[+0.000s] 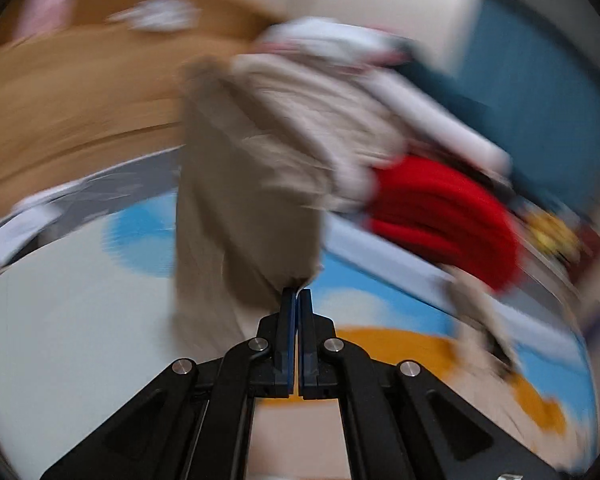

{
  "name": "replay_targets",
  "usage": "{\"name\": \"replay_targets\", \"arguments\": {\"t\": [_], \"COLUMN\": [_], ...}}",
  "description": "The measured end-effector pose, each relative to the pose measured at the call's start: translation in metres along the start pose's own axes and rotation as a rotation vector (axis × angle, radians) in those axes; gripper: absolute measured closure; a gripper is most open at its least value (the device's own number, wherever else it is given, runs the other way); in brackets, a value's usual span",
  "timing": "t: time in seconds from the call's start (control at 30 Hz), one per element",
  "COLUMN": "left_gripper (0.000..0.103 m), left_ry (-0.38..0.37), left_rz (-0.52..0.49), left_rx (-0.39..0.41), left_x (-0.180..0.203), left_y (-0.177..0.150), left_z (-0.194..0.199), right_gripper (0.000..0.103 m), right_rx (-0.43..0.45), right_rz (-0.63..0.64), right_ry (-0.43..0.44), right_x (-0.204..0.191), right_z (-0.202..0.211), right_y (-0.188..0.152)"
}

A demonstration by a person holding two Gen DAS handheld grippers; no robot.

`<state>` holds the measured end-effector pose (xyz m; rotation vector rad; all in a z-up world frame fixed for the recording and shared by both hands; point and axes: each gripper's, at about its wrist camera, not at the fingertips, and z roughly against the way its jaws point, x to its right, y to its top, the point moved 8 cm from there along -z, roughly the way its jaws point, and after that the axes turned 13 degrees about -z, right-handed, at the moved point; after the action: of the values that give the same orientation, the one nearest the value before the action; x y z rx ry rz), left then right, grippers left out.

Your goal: Fold large clothes

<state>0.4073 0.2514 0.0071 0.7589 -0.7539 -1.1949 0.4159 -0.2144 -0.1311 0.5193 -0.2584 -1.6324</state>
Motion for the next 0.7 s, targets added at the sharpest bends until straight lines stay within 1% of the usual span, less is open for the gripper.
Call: {"name": "replay_targets", "arguments": {"t": [0.03, 0.07, 0.1, 0.13, 0.17, 0.2, 0.23, 0.27, 0.3, 0.33, 0.37, 0.4, 0.43, 0.47, 0.53, 0.57, 0.63, 0.7], "left_gripper": [0.103, 0.103, 0.103, 0.103, 0.103, 0.103, 0.103, 0.103, 0.103, 0.1, 0.1, 0.1, 0.1, 0.1, 0.1, 0.1, 0.099, 0.098], "left_ry": [-0.054, -0.125, -0.181, -0.247, -0.297, -0.355, -0.4, -0.451, -0.501, -0.533, -0.549, -0.541, -0.526, -0.506, -0.414, -0.358, -0.269, -0.227], "left_rz": [-0.042, -0.088, -0.118, -0.154, -0.184, -0.213, -0.227, -0.238, -0.249, -0.256, -0.252, -0.245, -0.243, -0.254, -0.294, -0.299, -0.255, -0.198], "left_rx": [0.003, -0.002, -0.014, -0.039, -0.064, -0.106, -0.154, -0.225, -0.317, -0.395, -0.465, -0.486, -0.486, -0.464, -0.406, -0.383, -0.355, -0.32], "left_x": [0.034, 0.078, 0.11, 0.148, 0.179, 0.215, 0.239, 0.266, 0.289, 0.302, 0.313, 0.315, 0.316, 0.314, 0.301, 0.288, 0.259, 0.241], "left_y": [-0.001, -0.005, -0.011, -0.022, -0.035, -0.054, -0.072, -0.094, -0.118, -0.137, -0.153, -0.158, -0.155, -0.145, -0.119, -0.108, -0.089, -0.087], "left_z": [0.005, 0.009, 0.011, 0.013, 0.013, 0.011, 0.008, 0.001, -0.006, -0.012, -0.015, -0.016, -0.011, -0.002, 0.013, 0.016, 0.029, 0.041], "right_gripper": [0.091, 0.09, 0.089, 0.087, 0.084, 0.082, 0.078, 0.076, 0.075, 0.075, 0.074, 0.074, 0.074, 0.074, 0.074, 0.074, 0.074, 0.074], "right_rx": [-0.012, -0.024, -0.03, -0.034, -0.032, -0.028, -0.024, -0.021, -0.021, -0.021, -0.021, -0.02, -0.019, -0.015, -0.001, 0.014, 0.052, 0.089], "right_rz": [-0.016, -0.036, -0.048, -0.061, -0.069, -0.078, -0.094, -0.109, -0.125, -0.148, -0.163, -0.181, -0.188, -0.201, -0.221, -0.223, -0.219, -0.201], "right_ry": [0.003, 0.009, 0.014, 0.016, 0.015, 0.015, 0.014, 0.014, 0.017, 0.021, 0.023, 0.028, 0.03, 0.027, 0.027, 0.023, 0.019, 0.016], "right_x": [0.004, 0.007, 0.01, 0.013, 0.016, 0.018, 0.021, 0.023, 0.026, 0.029, 0.032, 0.035, 0.037, 0.041, 0.047, 0.049, 0.053, 0.052], "right_z": [0.0, 0.002, 0.003, 0.006, 0.008, 0.011, 0.015, 0.017, 0.018, 0.02, 0.021, 0.023, 0.024, 0.026, 0.029, 0.032, 0.037, 0.04], "right_y": [-0.001, -0.003, -0.004, -0.005, -0.006, -0.007, -0.008, -0.009, -0.01, -0.011, -0.012, -0.014, -0.014, -0.015, -0.012, -0.009, -0.003, 0.003]}}
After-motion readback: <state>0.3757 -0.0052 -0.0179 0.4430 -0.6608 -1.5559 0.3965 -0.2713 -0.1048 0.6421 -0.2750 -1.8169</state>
